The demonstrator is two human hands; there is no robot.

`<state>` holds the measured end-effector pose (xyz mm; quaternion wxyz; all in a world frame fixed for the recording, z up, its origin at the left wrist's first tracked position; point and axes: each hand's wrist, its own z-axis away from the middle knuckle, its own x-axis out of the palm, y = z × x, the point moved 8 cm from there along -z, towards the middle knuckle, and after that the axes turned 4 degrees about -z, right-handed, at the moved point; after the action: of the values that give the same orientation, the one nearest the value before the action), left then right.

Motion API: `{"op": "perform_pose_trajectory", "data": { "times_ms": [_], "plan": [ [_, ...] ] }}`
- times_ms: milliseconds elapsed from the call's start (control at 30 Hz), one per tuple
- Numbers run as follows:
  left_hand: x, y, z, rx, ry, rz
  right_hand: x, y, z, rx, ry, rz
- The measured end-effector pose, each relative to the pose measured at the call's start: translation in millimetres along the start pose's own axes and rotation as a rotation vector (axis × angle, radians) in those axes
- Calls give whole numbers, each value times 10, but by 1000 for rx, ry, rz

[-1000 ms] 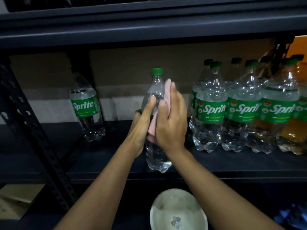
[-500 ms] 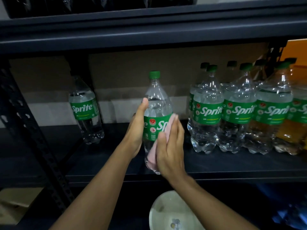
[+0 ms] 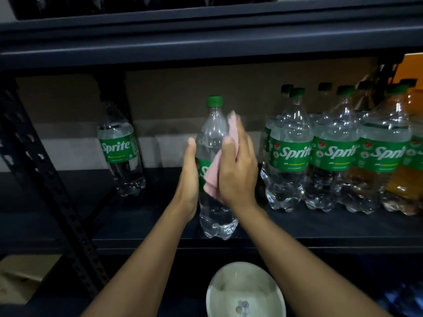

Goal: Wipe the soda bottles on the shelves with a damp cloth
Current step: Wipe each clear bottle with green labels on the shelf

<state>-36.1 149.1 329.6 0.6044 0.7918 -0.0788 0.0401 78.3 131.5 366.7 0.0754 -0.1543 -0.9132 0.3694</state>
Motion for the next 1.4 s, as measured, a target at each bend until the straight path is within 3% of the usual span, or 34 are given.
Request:
{"op": "perform_pose_trajectory", "data": {
  "times_ms": [133, 267, 400, 533, 700, 800, 933, 1000, 1067, 1200, 1333, 1400],
  "plan": [
    [-32, -49, 6, 26, -28, -30, -50, 372, 542, -1, 49, -6],
    [-171, -248, 66, 38, 79, -207, -43, 722, 900, 217, -20, -61],
    [-152, -348, 96, 105, 59, -329, -52, 958, 956, 428, -82, -171],
    [-186, -316, 179, 76, 261, -446, -101, 1014, 811, 646, -97, -237],
    [-275, -375, 191, -56, 409, -132, -240, 342, 494, 383, -305, 189],
    [-118, -329, 209, -171, 303, 145, -273, -139, 439, 26, -355, 348],
    [200, -133, 304, -320, 66, 395, -498, -601, 649, -516, -205, 348],
    [301, -113, 353, -364, 38, 443, -601, -679, 703, -647, -158, 323],
    [329, -119, 382, -349, 76, 450, -672, -705, 589, -647, -83, 309],
    [326, -143, 436, -374, 189, 481, -840, -690, 315, -349, 85, 134],
    [339, -133, 426, -383, 208, 469, -860, -684, 651, -471, 82, 217],
    [377, -163, 440, -404, 175, 429, -918, -592, 644, -423, 87, 186]
  ]
}}
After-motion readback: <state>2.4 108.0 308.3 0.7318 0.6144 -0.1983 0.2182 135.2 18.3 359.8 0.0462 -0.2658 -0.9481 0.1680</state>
